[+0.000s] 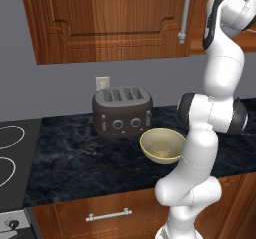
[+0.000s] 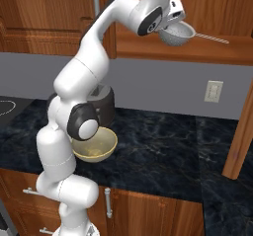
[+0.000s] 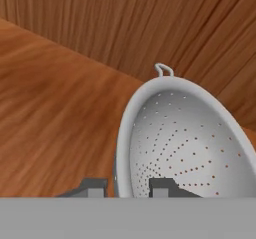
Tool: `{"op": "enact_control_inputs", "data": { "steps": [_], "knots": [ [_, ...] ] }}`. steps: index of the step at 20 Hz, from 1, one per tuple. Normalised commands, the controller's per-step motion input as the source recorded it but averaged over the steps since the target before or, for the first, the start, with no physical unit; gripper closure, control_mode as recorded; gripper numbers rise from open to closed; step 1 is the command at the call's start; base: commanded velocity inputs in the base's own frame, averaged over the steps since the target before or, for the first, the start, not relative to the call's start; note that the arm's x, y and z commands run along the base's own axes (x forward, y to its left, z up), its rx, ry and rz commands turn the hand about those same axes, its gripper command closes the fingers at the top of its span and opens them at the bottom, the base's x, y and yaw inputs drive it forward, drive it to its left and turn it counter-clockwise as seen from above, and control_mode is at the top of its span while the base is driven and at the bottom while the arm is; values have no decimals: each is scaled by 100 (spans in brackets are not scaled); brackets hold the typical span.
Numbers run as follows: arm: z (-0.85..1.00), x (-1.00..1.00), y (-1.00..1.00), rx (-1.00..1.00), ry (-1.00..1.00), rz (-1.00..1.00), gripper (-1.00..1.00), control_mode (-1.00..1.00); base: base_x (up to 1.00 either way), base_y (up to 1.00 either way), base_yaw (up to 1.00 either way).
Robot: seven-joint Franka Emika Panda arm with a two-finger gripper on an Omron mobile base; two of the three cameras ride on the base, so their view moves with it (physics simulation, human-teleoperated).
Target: Open the cabinet and setup a tea strainer by placing it in the bowl upright.
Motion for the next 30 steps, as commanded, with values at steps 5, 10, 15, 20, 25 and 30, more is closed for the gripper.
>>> {"op": "enact_control_inputs", "data": {
  "steps": [5, 10, 15, 20, 25, 30],
  "knots": [
    [0, 0, 9, 0, -1, 1, 100, -100, 0, 0, 0],
    [0, 0, 0, 6, -13, 0, 100, -100, 0, 0, 0],
    [-5, -10, 1, 1, -15, 0, 100, -100, 0, 0, 0],
    [-5, -15, 0, 9, -19, -1, 100, -100, 0, 0, 0],
    [-6, -36, 9, 1, -14, 0, 100, -100, 0, 0, 0],
    [0, -37, 2, 0, -12, -3, 100, -100, 0, 0, 0]
  ]
}}
